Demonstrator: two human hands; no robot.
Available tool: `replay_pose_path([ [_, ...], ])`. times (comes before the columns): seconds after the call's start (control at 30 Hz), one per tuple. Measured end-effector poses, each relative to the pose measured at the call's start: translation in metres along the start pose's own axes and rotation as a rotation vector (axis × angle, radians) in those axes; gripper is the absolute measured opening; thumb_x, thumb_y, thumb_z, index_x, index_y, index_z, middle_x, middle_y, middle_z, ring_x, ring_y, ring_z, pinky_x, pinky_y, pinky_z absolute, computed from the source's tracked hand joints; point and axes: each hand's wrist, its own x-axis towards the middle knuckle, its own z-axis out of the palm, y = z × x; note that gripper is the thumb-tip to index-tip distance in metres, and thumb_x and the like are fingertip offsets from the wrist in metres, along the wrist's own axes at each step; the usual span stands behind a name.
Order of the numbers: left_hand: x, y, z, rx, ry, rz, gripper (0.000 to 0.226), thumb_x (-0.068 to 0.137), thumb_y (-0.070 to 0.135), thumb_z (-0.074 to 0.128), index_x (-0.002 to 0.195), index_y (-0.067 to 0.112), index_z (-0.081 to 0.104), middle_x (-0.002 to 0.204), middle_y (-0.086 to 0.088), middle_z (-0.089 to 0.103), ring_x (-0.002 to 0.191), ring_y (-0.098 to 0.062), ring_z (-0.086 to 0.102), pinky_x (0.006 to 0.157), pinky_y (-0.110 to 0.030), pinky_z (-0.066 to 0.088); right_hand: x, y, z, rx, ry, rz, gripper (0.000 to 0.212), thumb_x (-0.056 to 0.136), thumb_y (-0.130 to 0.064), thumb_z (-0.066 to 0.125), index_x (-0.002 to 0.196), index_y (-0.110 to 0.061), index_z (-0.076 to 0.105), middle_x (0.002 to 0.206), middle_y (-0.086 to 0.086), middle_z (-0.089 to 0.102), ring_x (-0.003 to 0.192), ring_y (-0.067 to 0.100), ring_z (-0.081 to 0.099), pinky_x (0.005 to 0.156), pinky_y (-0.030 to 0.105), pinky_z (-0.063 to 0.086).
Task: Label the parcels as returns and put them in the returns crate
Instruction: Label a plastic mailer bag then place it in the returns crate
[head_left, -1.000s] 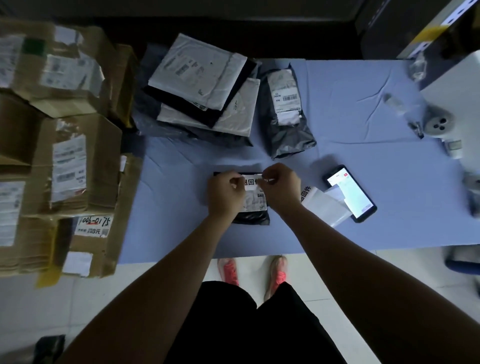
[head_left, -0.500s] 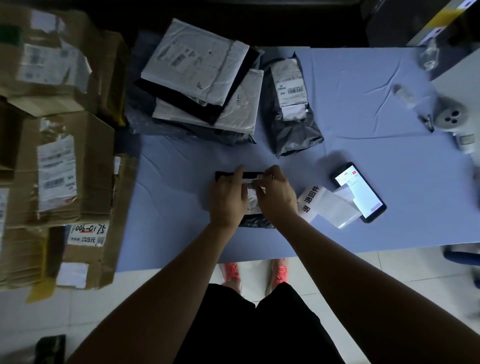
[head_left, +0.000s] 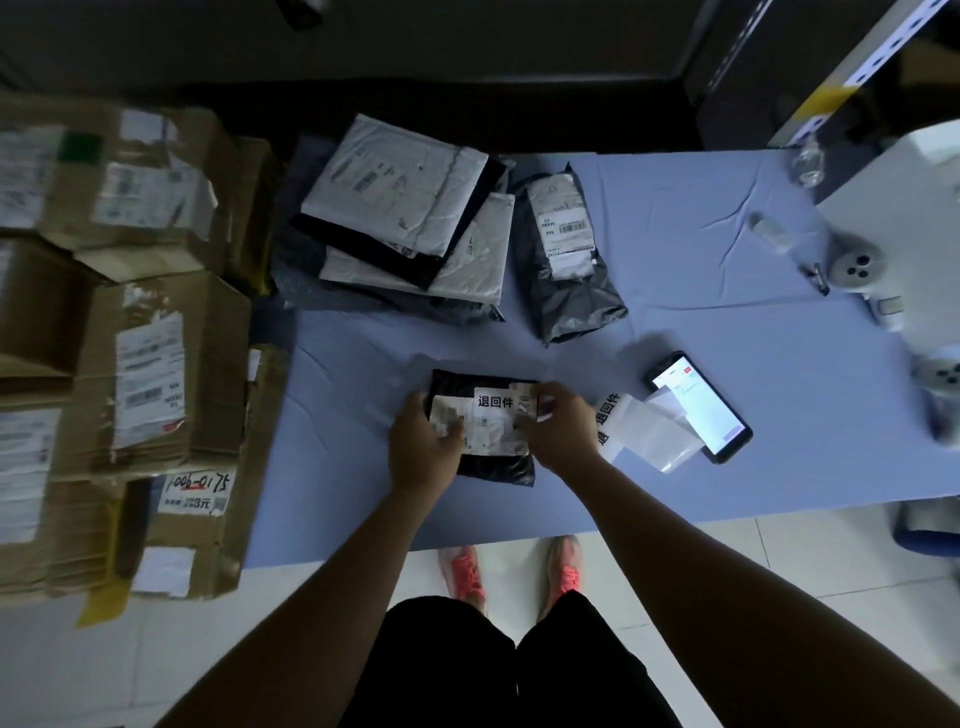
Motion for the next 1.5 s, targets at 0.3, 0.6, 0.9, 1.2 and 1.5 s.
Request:
replay_pose_path([
  [0.3,-0.025,0.0,-0.031,-0.248,0.011,0.095,0.036,0.086,0.0,0.066,0.12,0.012,0.066,0.1,-0.003,0.07,0.087,-0.015,0.066,0.067,-0.008,0.048,-0.037,-0.012,-0.017,0.207,0.007,-0.068,0.032,0.085,-0.005,0.067,0.115,-0.014,0.073,0.098,-0.001,0.074,0.083,0.017,0.071,0.078,0.04,0.062],
  [0.6,-0.111,0.01,-0.094,-0.273,0.265,0.227,0.036,0.086,0.0,0.067,0.118,0.016,0.064,0.1,-0.003,0.066,0.085,-0.016,0.063,0.07,-0.017,0.051,-0.114,-0.038,-0.04,0.347,-0.023,-0.334,0.023,0.091,-0.007,0.061,0.111,-0.01,0.073,0.093,0.003,0.074,0.072,0.015,0.071,0.068,0.028,0.059],
  [0.9,-0.21,-0.019,-0.197,-0.36,0.486,0.166,0.037,0.087,0.001,0.067,0.122,0.011,0.062,0.094,0.001,0.066,0.08,-0.015,0.067,0.062,-0.023,0.058,-0.233,-0.104,-0.02,0.356,-0.095,-0.564,0.026,0.085,-0.009,0.062,0.109,-0.012,0.073,0.092,0.001,0.072,0.073,0.009,0.065,0.076,0.028,0.058],
  [1.2,-0.264,-0.121,-0.342,-0.402,0.59,0.187,0.039,0.089,-0.001,0.064,0.126,0.009,0.06,0.105,0.0,0.067,0.087,-0.011,0.065,0.064,-0.009,0.053,-0.358,-0.2,0.082,0.313,-0.134,-0.698,0.028,0.082,-0.004,0.063,0.107,-0.007,0.074,0.098,0.002,0.069,0.089,0.015,0.063,0.072,0.021,0.046],
  [1.5,-0.274,-0.264,-0.473,-0.386,0.598,0.127,0.038,0.085,-0.005,0.066,0.123,0.002,0.063,0.096,0.004,0.064,0.093,-0.016,0.065,0.069,-0.004,0.05,-0.442,-0.275,0.246,0.307,-0.229,-0.621,0.027,0.083,-0.007,0.06,0.108,-0.009,0.072,0.09,-0.003,0.067,0.085,0.017,0.065,0.073,0.034,0.059],
])
